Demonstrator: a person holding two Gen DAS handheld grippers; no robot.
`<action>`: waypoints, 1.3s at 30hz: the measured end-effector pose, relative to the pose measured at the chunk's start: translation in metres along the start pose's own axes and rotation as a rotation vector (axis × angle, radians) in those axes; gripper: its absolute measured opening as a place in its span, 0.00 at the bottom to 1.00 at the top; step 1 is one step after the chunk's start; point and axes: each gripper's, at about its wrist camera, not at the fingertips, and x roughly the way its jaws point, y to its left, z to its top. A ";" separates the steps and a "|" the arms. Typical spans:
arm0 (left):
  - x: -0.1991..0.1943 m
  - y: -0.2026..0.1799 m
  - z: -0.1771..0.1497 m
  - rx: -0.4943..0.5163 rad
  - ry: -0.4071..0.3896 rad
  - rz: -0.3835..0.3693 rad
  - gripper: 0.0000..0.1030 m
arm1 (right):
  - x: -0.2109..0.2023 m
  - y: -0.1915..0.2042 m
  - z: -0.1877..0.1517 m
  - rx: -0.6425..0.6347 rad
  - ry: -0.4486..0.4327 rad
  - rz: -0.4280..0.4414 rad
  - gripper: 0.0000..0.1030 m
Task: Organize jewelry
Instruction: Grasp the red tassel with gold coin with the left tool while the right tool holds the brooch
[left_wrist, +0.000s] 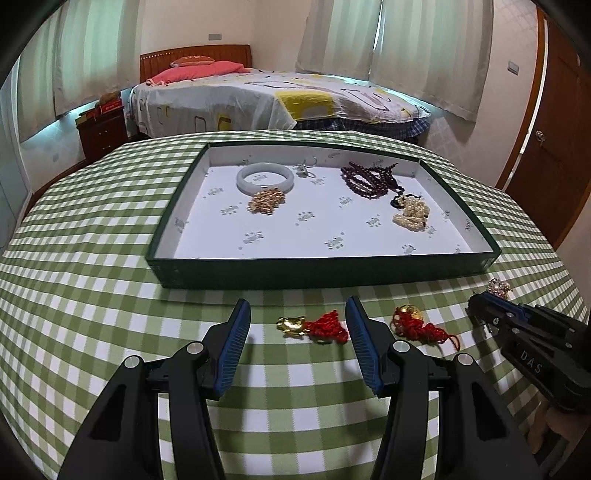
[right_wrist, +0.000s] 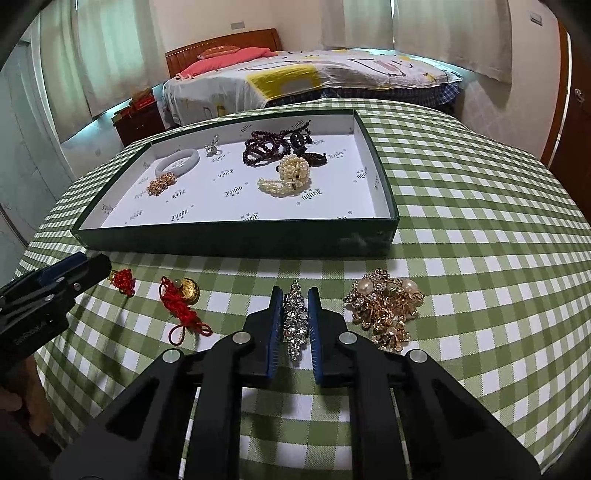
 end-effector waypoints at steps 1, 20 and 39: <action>0.002 -0.002 0.000 0.004 0.003 -0.003 0.51 | 0.000 0.000 0.000 0.002 0.000 0.001 0.13; 0.016 -0.005 -0.008 0.041 0.044 -0.019 0.14 | 0.002 -0.001 0.000 0.006 0.003 0.007 0.14; 0.002 -0.004 -0.012 0.053 0.025 -0.017 0.41 | 0.003 -0.001 -0.001 0.007 0.001 0.007 0.14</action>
